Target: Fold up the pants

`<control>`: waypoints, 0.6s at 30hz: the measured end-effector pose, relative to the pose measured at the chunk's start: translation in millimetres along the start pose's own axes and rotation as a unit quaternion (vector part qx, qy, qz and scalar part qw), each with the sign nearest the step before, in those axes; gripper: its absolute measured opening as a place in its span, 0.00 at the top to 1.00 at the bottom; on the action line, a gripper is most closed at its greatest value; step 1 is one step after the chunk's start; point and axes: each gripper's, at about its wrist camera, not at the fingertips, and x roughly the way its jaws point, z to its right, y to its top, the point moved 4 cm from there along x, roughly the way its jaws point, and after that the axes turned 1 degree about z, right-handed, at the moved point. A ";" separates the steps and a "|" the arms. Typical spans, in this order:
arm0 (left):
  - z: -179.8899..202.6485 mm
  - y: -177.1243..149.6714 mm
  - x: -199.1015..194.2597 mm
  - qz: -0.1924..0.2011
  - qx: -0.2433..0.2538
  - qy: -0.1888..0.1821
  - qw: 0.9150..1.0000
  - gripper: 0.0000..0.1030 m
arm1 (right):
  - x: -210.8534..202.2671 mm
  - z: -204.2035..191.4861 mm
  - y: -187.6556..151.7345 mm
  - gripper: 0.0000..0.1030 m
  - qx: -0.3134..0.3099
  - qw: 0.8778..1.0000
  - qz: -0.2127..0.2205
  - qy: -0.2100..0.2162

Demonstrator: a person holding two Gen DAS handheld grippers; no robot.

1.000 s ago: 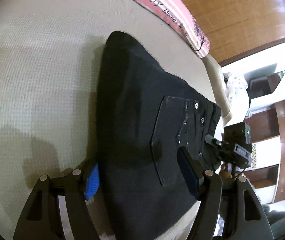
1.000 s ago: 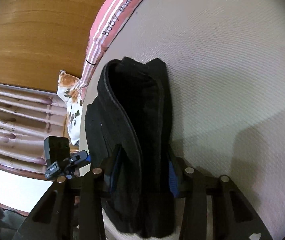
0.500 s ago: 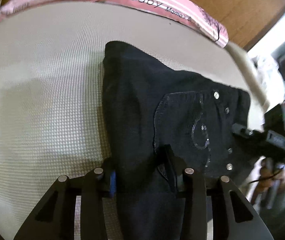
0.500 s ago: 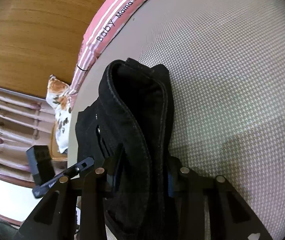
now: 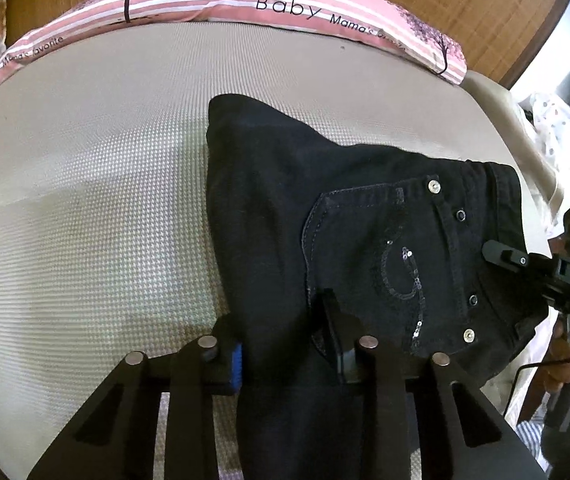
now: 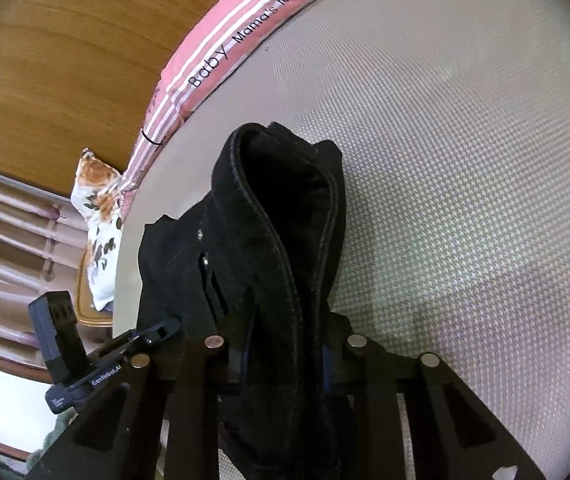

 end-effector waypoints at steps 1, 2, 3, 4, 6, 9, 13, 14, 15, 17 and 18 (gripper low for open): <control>-0.4 0.6 -1.3 0.000 0.000 -0.001 1.000 0.72 | -2.2 -3.9 0.6 0.80 -0.003 1.000 0.003 -0.001; -0.2 0.9 -2.0 0.000 -0.001 -0.002 1.000 0.73 | -3.2 -6.0 1.0 0.81 -0.003 1.000 0.004 -0.002; 0.7 1.9 -2.5 0.001 -0.001 -0.002 1.000 0.74 | -4.7 -9.6 1.5 0.81 -0.004 1.000 0.005 -0.002; 1.1 2.5 -4.0 0.001 0.001 -0.003 1.000 0.76 | -5.4 -11.4 1.7 0.81 -0.006 1.000 0.006 -0.002; 1.1 3.2 -8.1 0.005 0.003 -0.006 1.000 0.77 | -7.2 -17.1 2.0 0.82 -0.007 1.000 0.007 -0.003; 0.5 5.8 -15.7 0.010 0.005 -0.013 1.000 0.79 | -9.5 -25.3 2.1 0.82 -0.005 1.000 0.010 0.001; -7.8 9.0 -27.1 0.022 0.009 -0.011 1.000 0.79 | -5.7 -37.7 1.3 0.82 -0.003 1.000 0.004 0.011; -11.3 9.9 -29.7 0.025 0.007 -0.011 1.000 0.79 | -3.9 -40.5 1.5 0.82 -0.001 1.000 0.003 0.015; -16.1 11.0 -32.4 0.027 0.003 -0.011 1.000 0.79 | -1.6 -43.8 2.0 0.82 0.000 1.000 0.002 0.020; -26.9 13.9 -38.3 0.032 -0.004 -0.009 0.999 0.79 | 6.2 -53.4 5.2 0.82 -0.002 1.000 -0.002 0.028; -34.1 16.8 -42.6 0.038 -0.009 -0.006 0.999 0.80 | 11.4 -59.0 7.8 0.82 -0.005 0.999 -0.004 0.032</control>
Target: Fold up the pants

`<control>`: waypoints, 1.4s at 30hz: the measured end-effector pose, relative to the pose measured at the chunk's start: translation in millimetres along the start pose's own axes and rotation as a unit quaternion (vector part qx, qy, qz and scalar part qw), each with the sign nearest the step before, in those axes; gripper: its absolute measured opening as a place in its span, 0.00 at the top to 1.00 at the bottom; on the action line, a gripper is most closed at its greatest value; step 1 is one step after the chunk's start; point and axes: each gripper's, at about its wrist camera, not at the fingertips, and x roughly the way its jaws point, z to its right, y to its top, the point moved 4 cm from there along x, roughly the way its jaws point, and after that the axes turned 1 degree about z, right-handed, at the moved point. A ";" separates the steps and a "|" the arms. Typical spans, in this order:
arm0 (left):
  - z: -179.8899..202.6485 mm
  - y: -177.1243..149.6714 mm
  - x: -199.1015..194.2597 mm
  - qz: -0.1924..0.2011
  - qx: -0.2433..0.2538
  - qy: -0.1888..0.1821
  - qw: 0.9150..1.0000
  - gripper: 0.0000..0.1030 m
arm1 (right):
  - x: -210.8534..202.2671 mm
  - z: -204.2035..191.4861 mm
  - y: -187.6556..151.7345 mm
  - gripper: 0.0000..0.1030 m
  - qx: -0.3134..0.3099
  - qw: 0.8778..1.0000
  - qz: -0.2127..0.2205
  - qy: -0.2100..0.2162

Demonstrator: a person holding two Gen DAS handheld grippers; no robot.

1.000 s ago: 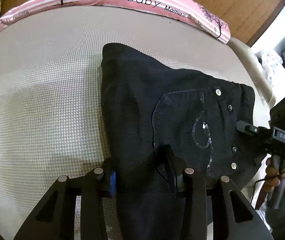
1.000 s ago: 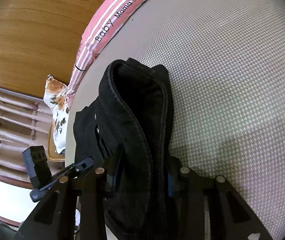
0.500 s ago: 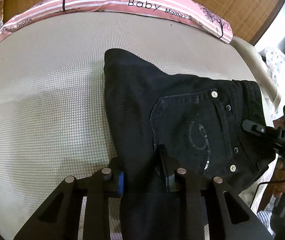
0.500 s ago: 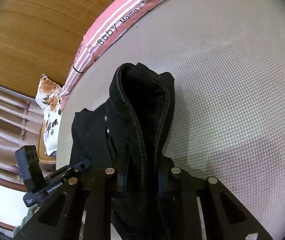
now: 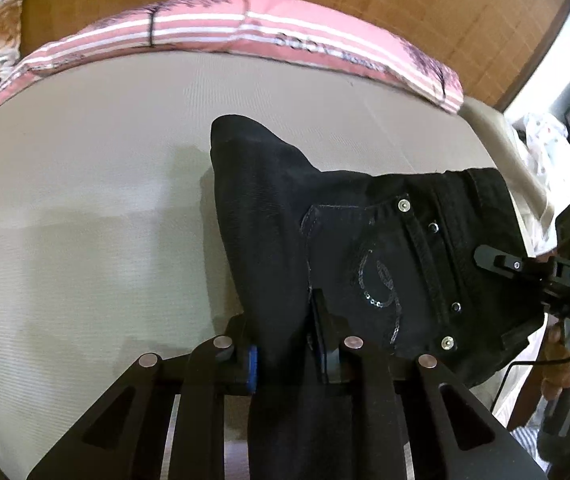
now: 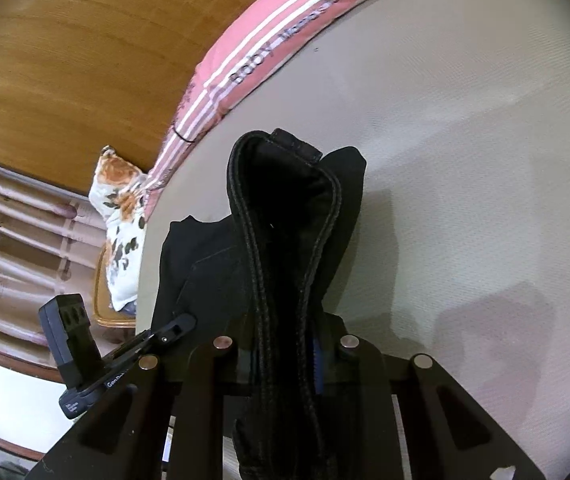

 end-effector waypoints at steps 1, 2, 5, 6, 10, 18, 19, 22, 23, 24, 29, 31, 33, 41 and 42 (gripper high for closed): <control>-4.6 2.1 -2.4 0.003 -0.002 0.003 1.000 0.79 | 5.1 -5.0 2.6 0.82 -0.001 1.000 -0.002 0.004; -11.2 5.2 -5.3 0.007 -0.004 0.008 1.000 0.79 | 10.2 -9.4 5.6 0.82 -0.001 1.000 -0.004 0.009; -28.5 17.2 -8.6 0.018 -0.011 0.020 1.000 0.80 | 29.0 -25.3 16.5 0.82 -0.008 1.000 -0.010 0.020; -35.9 21.3 -8.9 0.021 -0.013 0.025 0.999 0.79 | 37.2 -31.4 21.6 0.82 -0.012 1.000 -0.013 0.023; -60.9 38.8 -8.0 0.029 -0.017 0.042 0.999 0.80 | 63.4 -51.1 36.9 0.82 -0.022 0.999 -0.022 0.030; -90.4 78.3 7.8 0.039 -0.016 0.055 0.998 0.79 | 99.1 -67.7 68.9 0.82 -0.032 0.999 -0.027 0.026; -93.0 83.3 11.4 0.040 -0.015 0.057 0.997 0.79 | 103.5 -68.3 74.1 0.82 -0.032 0.999 -0.026 0.023; -97.4 91.9 21.5 0.040 -0.014 0.060 0.997 0.79 | 113.1 -66.3 83.7 0.82 -0.032 0.999 -0.023 0.014; -99.1 93.3 26.4 0.039 -0.013 0.061 0.997 0.79 | 116.1 -65.0 86.3 0.82 -0.036 0.999 -0.021 0.009; -100.1 93.4 30.3 0.037 -0.012 0.061 0.997 0.79 | 119.5 -64.4 87.9 0.82 -0.042 0.999 -0.019 0.001; -115.2 82.1 55.9 0.020 -0.022 0.086 0.996 0.59 | 131.5 -48.3 86.2 0.67 -0.079 0.995 -0.016 -0.053; -116.0 78.2 56.9 0.029 -0.013 0.108 0.994 0.46 | 132.2 -44.9 83.6 0.52 -0.102 0.991 -0.009 -0.091; -113.1 76.2 54.6 0.035 0.001 0.140 0.990 0.37 | 130.5 -45.5 82.5 0.50 -0.118 0.987 -0.003 -0.106; -102.8 50.3 37.4 0.042 0.020 0.178 0.983 0.36 | 103.5 -51.6 60.4 0.49 -0.119 0.987 0.004 -0.110; -102.6 44.0 34.7 0.040 0.021 0.184 0.982 0.36 | 98.1 -52.0 55.3 0.49 -0.119 0.987 0.006 -0.108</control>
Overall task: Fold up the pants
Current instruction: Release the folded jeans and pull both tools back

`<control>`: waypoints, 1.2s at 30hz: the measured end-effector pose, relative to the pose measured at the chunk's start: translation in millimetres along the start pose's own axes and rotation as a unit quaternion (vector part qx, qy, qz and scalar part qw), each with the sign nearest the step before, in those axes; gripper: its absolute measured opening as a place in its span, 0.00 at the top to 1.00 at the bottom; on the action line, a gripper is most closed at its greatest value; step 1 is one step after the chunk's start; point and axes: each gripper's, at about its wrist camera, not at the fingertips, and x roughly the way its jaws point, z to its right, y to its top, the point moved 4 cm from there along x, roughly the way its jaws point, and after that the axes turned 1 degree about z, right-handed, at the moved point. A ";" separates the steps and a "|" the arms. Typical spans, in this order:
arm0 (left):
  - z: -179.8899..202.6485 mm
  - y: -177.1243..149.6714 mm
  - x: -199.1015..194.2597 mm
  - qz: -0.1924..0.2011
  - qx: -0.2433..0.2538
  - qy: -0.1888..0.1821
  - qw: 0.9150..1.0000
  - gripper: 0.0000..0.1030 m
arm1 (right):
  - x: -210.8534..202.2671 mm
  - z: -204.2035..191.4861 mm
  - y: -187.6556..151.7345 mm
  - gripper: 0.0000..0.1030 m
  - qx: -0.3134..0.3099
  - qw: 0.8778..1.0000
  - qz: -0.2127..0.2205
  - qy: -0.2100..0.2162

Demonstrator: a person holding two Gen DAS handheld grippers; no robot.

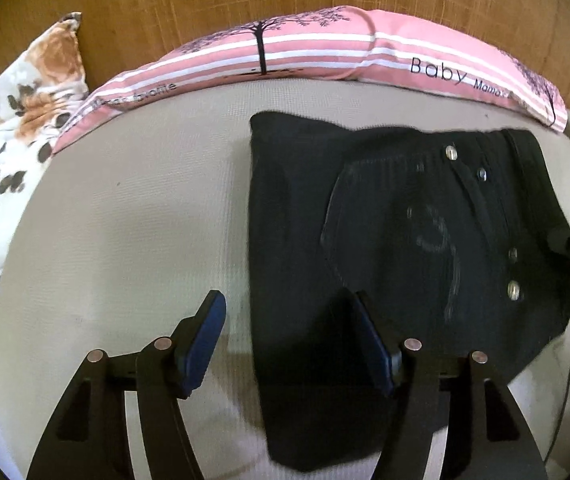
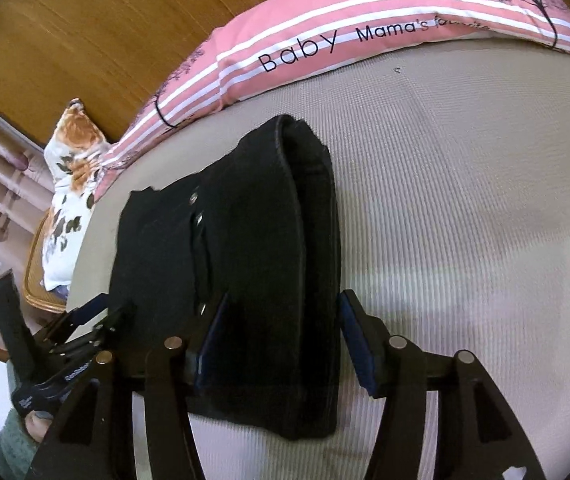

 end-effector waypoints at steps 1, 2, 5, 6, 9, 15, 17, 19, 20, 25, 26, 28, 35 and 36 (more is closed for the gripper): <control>-0.2 -3.8 -2.1 0.000 0.000 0.002 1.000 0.36 | -3.8 0.0 -3.4 0.49 0.000 1.000 0.001 0.000; -0.6 -7.5 -4.3 0.000 -0.001 0.003 1.000 0.36 | -8.9 0.3 -8.6 0.48 -0.001 1.000 0.004 -0.001; -2.8 -19.2 -11.2 0.002 -0.008 0.006 1.000 0.34 | -14.4 5.3 -19.4 0.47 -0.009 1.000 0.008 -0.029; -4.1 -22.2 -12.8 0.001 -0.012 0.006 1.000 0.33 | -13.8 9.4 -22.1 0.49 -0.008 0.999 0.006 -0.037; -8.4 -28.0 -16.0 0.001 -0.028 0.005 1.000 0.33 | -9.8 16.4 -25.4 0.50 0.011 0.999 0.002 -0.037; -14.4 -38.1 -32.8 0.006 -0.042 0.014 0.999 0.33 | -6.4 19.6 -28.3 0.48 0.007 0.998 0.013 -0.055; -15.8 -41.5 -38.3 0.008 -0.046 0.021 0.999 0.33 | -7.6 18.4 -28.7 0.45 0.005 0.998 0.015 -0.060; -16.8 -45.1 -46.1 0.010 -0.055 0.026 0.998 0.33 | -9.7 16.6 -29.3 0.42 0.011 0.998 0.020 -0.066; -16.8 -46.8 -50.6 0.012 -0.058 0.029 0.998 0.33 | -11.1 15.5 -29.7 0.41 0.013 0.998 0.022 -0.065; -11.7 -53.8 -69.6 0.023 -0.065 0.039 0.997 0.33 | -29.4 7.7 -33.6 0.39 0.012 0.995 0.045 -0.083; -10.8 -54.5 -71.5 0.024 -0.066 0.039 0.997 0.33 | -34.6 3.9 -36.0 0.38 0.004 0.994 0.052 -0.093; -5.7 -58.0 -77.0 0.025 -0.069 0.037 0.997 0.33 | -43.4 -5.0 -42.0 0.34 -0.017 0.992 0.063 -0.109; 10.7 -67.9 -90.9 0.031 -0.069 0.035 0.997 0.28 | -66.5 -44.1 -69.7 0.16 -0.083 0.982 0.098 -0.136; 12.0 -69.1 -92.3 0.031 -0.071 0.035 0.996 0.27 | -69.2 -49.1 -74.0 0.14 -0.088 0.981 0.102 -0.138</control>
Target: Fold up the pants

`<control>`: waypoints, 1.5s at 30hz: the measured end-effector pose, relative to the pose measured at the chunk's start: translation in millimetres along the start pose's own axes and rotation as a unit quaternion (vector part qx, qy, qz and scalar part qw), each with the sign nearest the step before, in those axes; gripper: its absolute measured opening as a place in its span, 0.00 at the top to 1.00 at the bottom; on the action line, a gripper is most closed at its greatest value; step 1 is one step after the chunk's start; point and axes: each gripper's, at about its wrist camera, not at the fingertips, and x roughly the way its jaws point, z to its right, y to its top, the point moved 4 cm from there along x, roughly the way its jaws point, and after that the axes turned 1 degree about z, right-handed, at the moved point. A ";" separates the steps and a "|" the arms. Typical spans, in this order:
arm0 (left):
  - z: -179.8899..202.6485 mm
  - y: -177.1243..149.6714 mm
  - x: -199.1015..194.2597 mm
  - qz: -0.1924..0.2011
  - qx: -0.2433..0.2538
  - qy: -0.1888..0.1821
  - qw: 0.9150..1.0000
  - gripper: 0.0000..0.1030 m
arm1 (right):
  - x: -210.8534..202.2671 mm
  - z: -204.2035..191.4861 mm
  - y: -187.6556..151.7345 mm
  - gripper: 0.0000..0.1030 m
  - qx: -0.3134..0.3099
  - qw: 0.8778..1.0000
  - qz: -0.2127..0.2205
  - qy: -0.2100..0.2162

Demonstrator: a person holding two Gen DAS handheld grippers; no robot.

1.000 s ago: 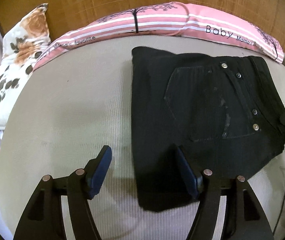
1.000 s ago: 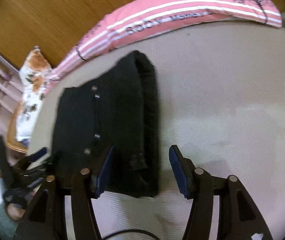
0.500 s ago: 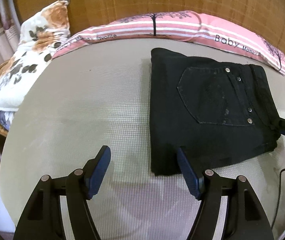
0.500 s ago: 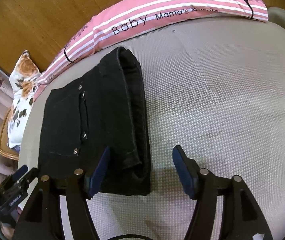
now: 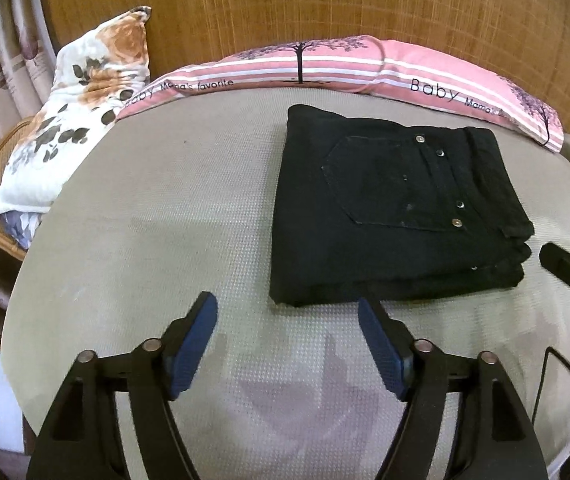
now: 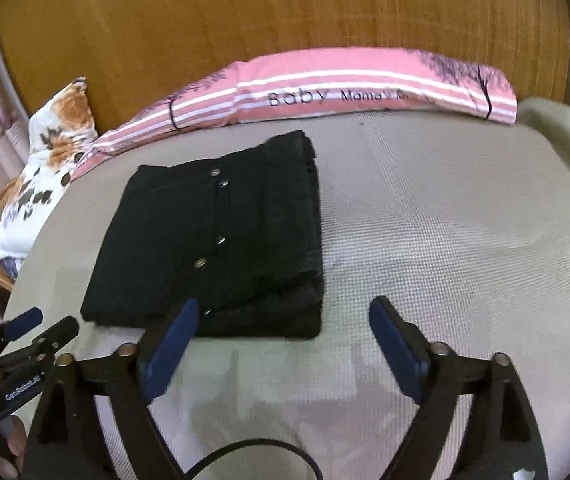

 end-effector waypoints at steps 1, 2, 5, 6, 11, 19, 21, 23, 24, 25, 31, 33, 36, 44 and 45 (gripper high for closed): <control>1.0 -1.6 -2.6 0.002 -0.002 0.000 1.000 0.26 | -2.5 -2.9 -1.3 0.13 -0.002 1.000 0.002 -0.001; 1.5 -2.7 -4.4 0.003 -0.004 0.000 1.000 0.26 | -6.0 -6.3 -3.9 0.11 -0.004 1.000 0.004 -0.004; 3.4 -6.0 -11.9 0.010 -0.006 0.004 1.000 0.25 | -11.8 -12.5 -10.8 0.09 -0.009 1.000 0.001 -0.004; 3.5 -6.8 -13.5 0.012 -0.007 0.003 1.000 0.23 | -13.0 -13.7 -13.7 0.08 -0.007 1.000 -0.004 -0.002; 6.0 -13.1 -22.2 0.018 -0.010 0.005 1.000 0.20 | -17.6 -18.9 -24.1 0.08 -0.003 1.000 -0.009 -0.003; 8.6 -19.7 -32.2 0.028 -0.007 0.012 1.000 0.19 | -29.0 -31.2 -27.4 0.07 -0.037 0.999 0.013 -0.020; 9.6 -20.2 -33.5 0.030 -0.006 0.012 0.999 0.19 | -32.4 -34.9 -27.7 0.06 -0.049 0.998 0.021 -0.027; 9.9 -20.9 -34.9 0.031 -0.005 0.013 0.999 0.19 | -34.6 -37.8 -28.4 0.05 -0.057 0.998 0.025 -0.029; 9.9 -21.2 -35.1 0.031 -0.004 0.013 0.999 0.19 | -35.1 -38.4 -28.8 0.05 -0.057 0.998 0.025 -0.029; 10.3 -21.6 -35.5 0.031 -0.004 0.012 0.999 0.19 | -34.8 -39.3 -29.2 0.05 -0.059 0.998 0.025 -0.028; 12.4 -22.4 -36.4 0.033 -0.002 0.014 0.999 0.19 | -32.8 -42.4 -32.2 0.05 -0.065 0.997 0.020 -0.027; 12.3 -22.7 -36.8 0.034 -0.002 0.014 0.999 0.19 | -32.7 -43.2 -32.4 0.05 -0.065 0.997 0.017 -0.027; 12.6 -23.1 -37.2 0.034 -0.002 0.016 0.999 0.19 | -31.5 -42.5 -33.0 0.05 -0.063 0.998 0.012 -0.028; 11.3 -21.2 -37.3 0.036 0.001 0.020 0.999 0.19 | -27.6 -37.4 -33.9 0.05 -0.052 0.998 0.003 -0.029; 12.1 -21.4 -37.5 0.036 0.002 0.019 0.999 0.19 | -27.5 -37.4 -33.8 0.05 -0.052 0.998 0.002 -0.028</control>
